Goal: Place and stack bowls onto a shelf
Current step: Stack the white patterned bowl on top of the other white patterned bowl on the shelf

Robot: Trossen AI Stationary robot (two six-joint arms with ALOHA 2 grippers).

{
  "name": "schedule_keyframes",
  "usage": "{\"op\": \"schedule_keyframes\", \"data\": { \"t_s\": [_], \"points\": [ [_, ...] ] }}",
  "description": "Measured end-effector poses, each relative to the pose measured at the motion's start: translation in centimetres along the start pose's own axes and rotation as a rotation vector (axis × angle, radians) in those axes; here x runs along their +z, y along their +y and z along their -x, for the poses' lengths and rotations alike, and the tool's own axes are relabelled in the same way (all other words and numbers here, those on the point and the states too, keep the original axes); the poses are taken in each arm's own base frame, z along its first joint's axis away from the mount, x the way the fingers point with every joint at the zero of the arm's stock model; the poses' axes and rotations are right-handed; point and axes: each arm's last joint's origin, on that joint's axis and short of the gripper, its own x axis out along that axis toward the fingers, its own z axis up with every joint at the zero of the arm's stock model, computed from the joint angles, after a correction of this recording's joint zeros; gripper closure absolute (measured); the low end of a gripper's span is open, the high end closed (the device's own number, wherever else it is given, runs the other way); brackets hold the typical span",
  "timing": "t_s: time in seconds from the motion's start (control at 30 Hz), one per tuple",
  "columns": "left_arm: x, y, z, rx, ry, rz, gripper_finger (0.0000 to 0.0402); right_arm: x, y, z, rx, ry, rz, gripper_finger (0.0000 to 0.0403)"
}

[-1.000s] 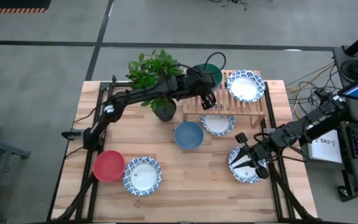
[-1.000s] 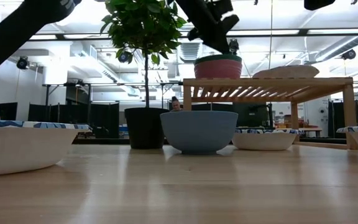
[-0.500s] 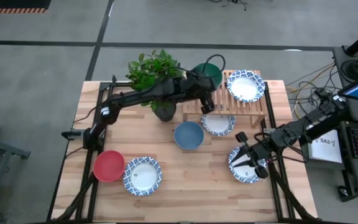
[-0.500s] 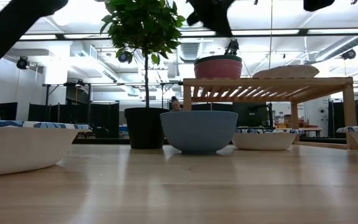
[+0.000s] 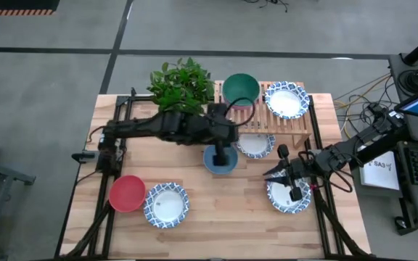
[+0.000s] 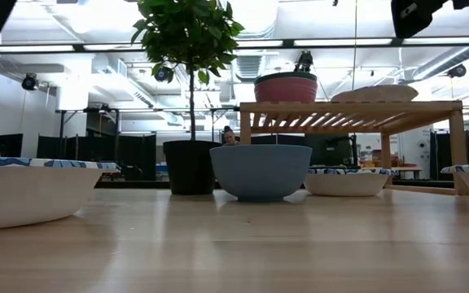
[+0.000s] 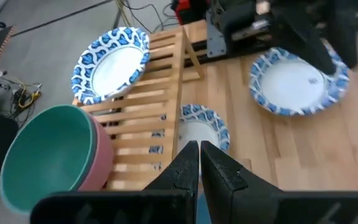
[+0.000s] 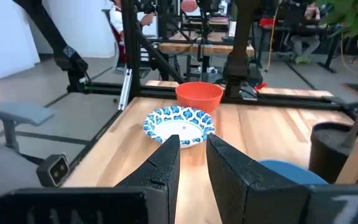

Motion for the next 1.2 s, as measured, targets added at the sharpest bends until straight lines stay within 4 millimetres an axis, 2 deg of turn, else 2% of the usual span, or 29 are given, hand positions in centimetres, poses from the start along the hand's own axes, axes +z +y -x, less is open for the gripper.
{"op": "schedule_keyframes", "data": {
  "t_s": [0.13, 0.27, 0.43, 0.53, 0.63, 0.77, 0.9, 1.1, 1.2],
  "points": [
    [-0.7, 0.3, 2.4, -0.009, 0.01, -0.031, 0.0402, 0.0, 0.0, 0.0, -0.001, 0.0, -0.027, 0.0335],
    [-2.4, 1.3, 4.8, 0.041, 0.009, -0.024, 0.0401, -0.1, -0.2, 0.0, -0.076, 0.006, -0.056, 0.0335],
    [-4.5, 2.5, 8.3, 0.141, -0.147, -0.022, 0.0401, 0.1, -0.7, 0.1, -0.213, -0.023, -0.071, 0.0335],
    [-5.7, 3.2, 10.8, 0.157, -0.245, -0.017, 0.0401, 1.6, -1.3, 0.5, -0.336, -0.137, -0.125, 0.0335],
    [-7.3, 3.9, 13.1, 0.18, -0.312, 0.004, 0.0401, 4.6, -2.2, 1.3, -0.423, -0.247, -0.182, 0.0335],
    [-9.5, 4.3, 15.6, 0.153, -0.421, 0.07, 0.0401, 8.2, -2.7, 2.1, -0.402, -0.293, -0.137, 0.0335],
    [-12.0, 3.8, 16.3, 0.05, -0.524, 0.13, 0.0401, 9.2, -2.5, 1.9, -0.338, -0.21, -0.046, 0.0335],
    [-16.5, 1.3, 15.2, -0.108, -0.602, 0.266, 0.0401, 7.7, -1.7, -0.7, -0.26, -0.058, -0.066, 0.0335],
    [-18.2, 0.2, 15.1, -0.166, -0.662, 0.338, 0.0401, 7.2, -1.3, -2.4, -0.257, -0.032, -0.169, 0.0335]
  ]
}}
